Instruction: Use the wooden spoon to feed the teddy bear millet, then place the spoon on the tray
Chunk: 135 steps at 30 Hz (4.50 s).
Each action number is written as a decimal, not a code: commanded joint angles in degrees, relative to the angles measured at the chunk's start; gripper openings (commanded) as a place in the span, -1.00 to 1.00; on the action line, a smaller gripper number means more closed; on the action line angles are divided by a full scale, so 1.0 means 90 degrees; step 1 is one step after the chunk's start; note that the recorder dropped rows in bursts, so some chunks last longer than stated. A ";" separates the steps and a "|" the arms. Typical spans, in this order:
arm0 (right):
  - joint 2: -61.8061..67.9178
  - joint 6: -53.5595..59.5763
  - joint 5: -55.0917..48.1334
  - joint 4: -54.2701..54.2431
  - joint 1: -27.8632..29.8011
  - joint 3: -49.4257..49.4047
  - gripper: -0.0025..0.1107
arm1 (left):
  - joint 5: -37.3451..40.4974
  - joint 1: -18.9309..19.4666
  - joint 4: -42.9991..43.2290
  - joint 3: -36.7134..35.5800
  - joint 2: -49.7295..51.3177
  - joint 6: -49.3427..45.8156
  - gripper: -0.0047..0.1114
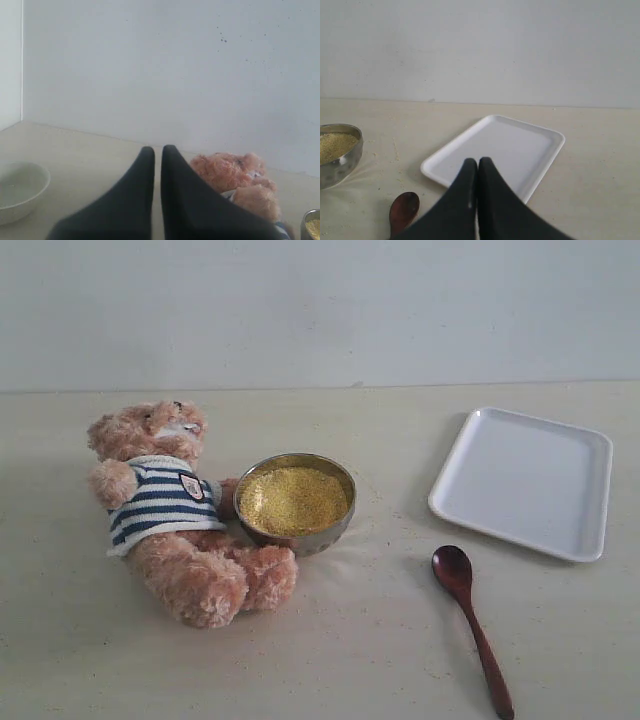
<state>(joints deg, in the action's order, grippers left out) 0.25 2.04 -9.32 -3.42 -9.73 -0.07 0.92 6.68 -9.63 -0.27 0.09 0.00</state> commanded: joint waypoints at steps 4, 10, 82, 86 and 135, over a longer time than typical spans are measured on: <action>-0.0028 -0.0001 0.0027 0.0010 -0.0009 0.0008 -0.96 | -0.0102 0.0010 -0.0046 0.0030 -0.0010 0.0000 -0.83; -0.0028 -0.0001 0.0027 0.0010 -0.0009 0.0008 -0.96 | -0.0102 0.0010 -0.0046 0.0030 -0.0010 0.0000 -0.83; 0.6374 -0.1460 0.0038 0.0573 -0.4065 0.2434 -0.95 | -0.0102 0.0010 -0.0046 0.0030 -0.0010 0.0000 -0.83; 0.7076 -0.1704 0.0475 0.0584 -0.4065 0.2434 -0.95 | -0.0102 0.0010 -0.0046 0.0030 -0.0010 0.0000 -0.83; 0.7973 0.0260 0.3007 -0.1591 -0.3037 0.0905 -0.05 | -0.0102 0.0010 -0.0046 0.0030 -0.0010 0.0000 -0.83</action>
<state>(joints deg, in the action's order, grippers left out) 70.25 5.61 17.37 -17.47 -37.28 7.50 0.92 6.68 -9.63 -0.27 0.09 0.00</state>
